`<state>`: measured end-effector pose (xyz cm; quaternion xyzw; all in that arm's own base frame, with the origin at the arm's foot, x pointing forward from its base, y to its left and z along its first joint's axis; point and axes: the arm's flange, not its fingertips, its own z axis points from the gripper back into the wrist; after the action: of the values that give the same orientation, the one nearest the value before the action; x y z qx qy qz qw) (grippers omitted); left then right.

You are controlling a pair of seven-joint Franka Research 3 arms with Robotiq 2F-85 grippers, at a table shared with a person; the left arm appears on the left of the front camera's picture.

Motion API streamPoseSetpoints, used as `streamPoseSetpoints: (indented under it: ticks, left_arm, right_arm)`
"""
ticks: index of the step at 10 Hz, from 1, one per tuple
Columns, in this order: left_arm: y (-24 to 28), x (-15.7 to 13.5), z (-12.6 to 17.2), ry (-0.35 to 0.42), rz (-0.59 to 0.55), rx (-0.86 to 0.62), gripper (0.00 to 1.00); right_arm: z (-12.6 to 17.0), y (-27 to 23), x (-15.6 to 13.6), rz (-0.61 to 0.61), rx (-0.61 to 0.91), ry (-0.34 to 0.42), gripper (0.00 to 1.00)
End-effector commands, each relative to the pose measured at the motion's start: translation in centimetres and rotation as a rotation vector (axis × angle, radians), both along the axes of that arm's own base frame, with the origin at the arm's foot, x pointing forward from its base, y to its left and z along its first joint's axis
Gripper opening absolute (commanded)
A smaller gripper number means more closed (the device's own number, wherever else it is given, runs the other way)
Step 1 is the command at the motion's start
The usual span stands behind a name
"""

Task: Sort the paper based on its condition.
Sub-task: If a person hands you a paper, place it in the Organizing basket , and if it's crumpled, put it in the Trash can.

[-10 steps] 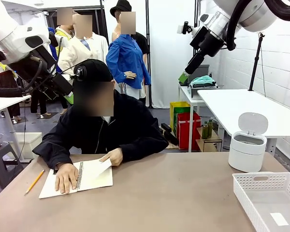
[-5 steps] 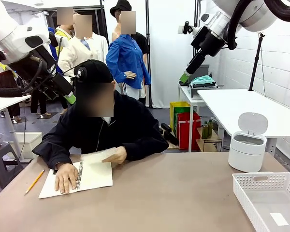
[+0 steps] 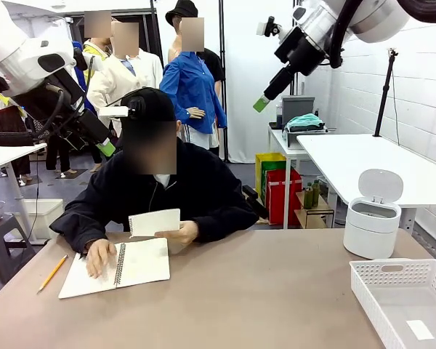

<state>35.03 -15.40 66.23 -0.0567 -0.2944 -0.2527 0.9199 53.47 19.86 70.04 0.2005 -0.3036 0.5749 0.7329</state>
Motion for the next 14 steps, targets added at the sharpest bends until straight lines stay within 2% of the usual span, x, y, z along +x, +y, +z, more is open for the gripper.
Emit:
streamPoseSetpoints:
  ticks: [1, 5, 9, 12, 14]
  left_arm:
    - [0.1, 0.0, 0.1, -0.005, 0.002, 0.008, 1.00]
    - [0.1, 0.0, 0.1, -0.005, 0.002, 0.008, 1.00]
    - [0.1, 0.0, 0.1, -0.005, 0.002, 0.008, 1.00]
    - [0.1, 0.0, 0.1, -0.005, 0.002, 0.008, 1.00]
    - [0.1, 0.0, 0.1, -0.005, 0.002, 0.008, 1.00]
  right_arm:
    - [0.0, 0.9, 0.0, -0.011, -0.015, 0.006, 1.00]
    - [0.6, 0.5, -3.0, -0.031, -0.088, 0.007, 1.00]
    - [0.1, -1.3, -5.9, -0.045, -0.096, 0.035, 1.00]
    - [0.2, -1.7, -6.5, -0.043, -0.082, 0.011, 1.00]
    - [0.7, -1.6, -5.6, -0.040, -0.099, 0.024, 1.00]
